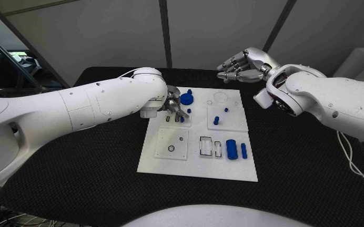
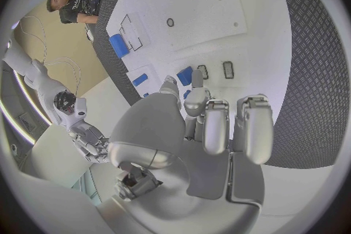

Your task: Assemble the parts on the task board

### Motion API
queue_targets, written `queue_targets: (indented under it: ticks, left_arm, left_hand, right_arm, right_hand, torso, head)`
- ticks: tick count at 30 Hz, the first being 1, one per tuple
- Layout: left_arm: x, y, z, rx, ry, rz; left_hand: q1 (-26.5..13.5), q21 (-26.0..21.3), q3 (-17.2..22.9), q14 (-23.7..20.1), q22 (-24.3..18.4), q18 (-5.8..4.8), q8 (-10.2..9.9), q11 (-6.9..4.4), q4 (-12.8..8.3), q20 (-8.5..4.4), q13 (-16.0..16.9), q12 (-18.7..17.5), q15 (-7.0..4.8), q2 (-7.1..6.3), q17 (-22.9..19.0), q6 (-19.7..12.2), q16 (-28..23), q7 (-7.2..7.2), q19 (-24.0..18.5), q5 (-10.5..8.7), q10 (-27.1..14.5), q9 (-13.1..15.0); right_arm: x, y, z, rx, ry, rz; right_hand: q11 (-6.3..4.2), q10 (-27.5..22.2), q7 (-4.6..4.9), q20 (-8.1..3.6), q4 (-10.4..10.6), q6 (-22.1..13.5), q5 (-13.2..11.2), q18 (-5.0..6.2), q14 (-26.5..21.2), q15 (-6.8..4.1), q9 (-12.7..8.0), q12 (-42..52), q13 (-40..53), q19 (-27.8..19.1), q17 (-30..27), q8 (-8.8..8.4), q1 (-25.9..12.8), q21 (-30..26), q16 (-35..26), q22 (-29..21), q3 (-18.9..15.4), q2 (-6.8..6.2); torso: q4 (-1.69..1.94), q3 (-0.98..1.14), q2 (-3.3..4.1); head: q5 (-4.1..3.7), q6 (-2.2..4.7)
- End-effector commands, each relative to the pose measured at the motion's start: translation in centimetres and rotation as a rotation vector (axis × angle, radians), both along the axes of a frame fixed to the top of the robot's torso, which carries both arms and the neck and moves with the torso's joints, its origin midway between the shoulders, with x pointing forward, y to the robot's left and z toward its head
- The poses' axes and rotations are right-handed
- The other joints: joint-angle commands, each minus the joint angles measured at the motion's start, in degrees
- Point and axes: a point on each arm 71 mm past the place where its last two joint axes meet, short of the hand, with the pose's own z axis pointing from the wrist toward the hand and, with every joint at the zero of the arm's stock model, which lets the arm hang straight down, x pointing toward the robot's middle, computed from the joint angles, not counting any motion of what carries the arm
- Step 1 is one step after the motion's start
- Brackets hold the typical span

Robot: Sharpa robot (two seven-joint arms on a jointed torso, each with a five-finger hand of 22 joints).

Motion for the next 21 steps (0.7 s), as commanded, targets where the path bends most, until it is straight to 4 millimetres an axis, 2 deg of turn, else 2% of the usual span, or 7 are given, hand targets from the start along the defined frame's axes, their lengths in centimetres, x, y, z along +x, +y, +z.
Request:
queue_targets:
  ticks: [1,4,8,16,21]
  left_arm:
    - [-0.09,0.05,-0.05,0.001,0.018,0.001]
    - [-0.07,0.09,-0.05,0.000,0.018,0.002]
    - [-0.10,0.03,-0.07,-0.004,0.024,0.002]
    - [-0.13,-0.06,-0.10,-0.012,0.033,0.002]
    - [-0.08,0.00,-0.11,-0.013,0.034,0.005]
  left_hand:
    - [0.5,0.2,0.0,4.8,5.9,-2.02,0.2,-0.11,-0.4,0.02,0.1,0.2,-0.25,0.02,11.8,-0.4,0.2,-0.03,1.4,0.12,-0.1,0.2]
    - [0.8,0.2,0.2,4.8,5.9,-2.02,0.3,-0.12,-0.6,0.01,0.1,0.3,-0.26,0.22,11.8,-0.5,0.2,-0.04,1.4,0.13,-0.1,0.5]
    - [1.8,0.2,1.0,4.8,6.0,-2.02,0.4,-0.15,-1.4,-0.01,0.1,0.2,-0.30,0.63,11.8,-0.7,0.2,-0.07,1.4,0.16,-0.2,1.1]
    - [7.0,0.2,5.8,4.8,6.0,-2.00,-0.1,-0.51,-4.9,-0.24,-0.3,-0.4,-0.60,3.04,11.8,-1.8,0.2,-0.41,1.3,0.40,-0.7,2.2]
    - [8.1,0.1,8.9,4.8,5.9,-1.97,-0.8,-0.43,-6.1,-0.30,-0.8,-1.1,-0.57,3.19,11.7,-2.4,0.1,-0.25,1.2,0.42,-1.1,2.5]
  right_arm:
    - [0.05,0.08,0.10,-0.002,0.001,0.009]
    - [0.07,0.10,0.09,-0.002,0.002,0.010]
    - [0.08,0.19,0.07,-0.002,0.003,0.013]
    - [0.12,0.15,0.04,-0.004,0.006,0.014]
    - [0.12,0.13,0.02,-0.005,0.009,0.015]
  right_hand:
    - [0.16,0.0,0.08,0.20,0.0,-0.1,0.3,0.19,-0.2,0.10,0.0,0.0,-0.1,0.1,-0.1,-0.11,-0.2,-0.3,-0.1,-0.1,-0.2,0.32]
    - [0.15,0.0,0.08,0.20,0.0,-0.1,0.3,0.19,-0.2,0.10,0.0,0.0,-0.1,0.1,-0.1,-0.11,-0.2,-0.3,-0.1,-0.1,-0.2,0.33]
    - [0.13,0.1,0.05,0.21,0.0,-0.1,0.4,0.20,-0.2,0.08,0.1,0.0,-0.1,0.1,-0.1,-0.08,-0.2,-0.4,-0.2,-0.1,-0.2,0.39]
    - [0.12,0.1,0.05,0.21,0.0,0.0,0.5,0.20,-0.2,0.08,0.1,0.0,-0.1,0.1,-0.1,-0.08,-0.1,-0.4,-0.2,-0.1,-0.2,0.40]
    - [0.09,0.1,0.03,0.21,0.0,0.0,0.5,0.20,-0.1,0.05,0.1,0.0,-0.1,0.2,-0.1,-0.05,-0.1,-0.5,-0.3,-0.2,-0.2,0.46]
  torso:
    - [0.06,-0.01,0.01]
    - [0.09,-0.01,0.03]
    - [0.02,-0.02,0.04]
    - [-0.05,-0.04,0.00]
    - [0.01,-0.02,-0.02]
  head:
    - [-0.02,-0.03]
    - [0.04,0.06]
    - [0.07,-0.30]
    - [-0.11,-0.40]
    - [-0.05,-0.51]
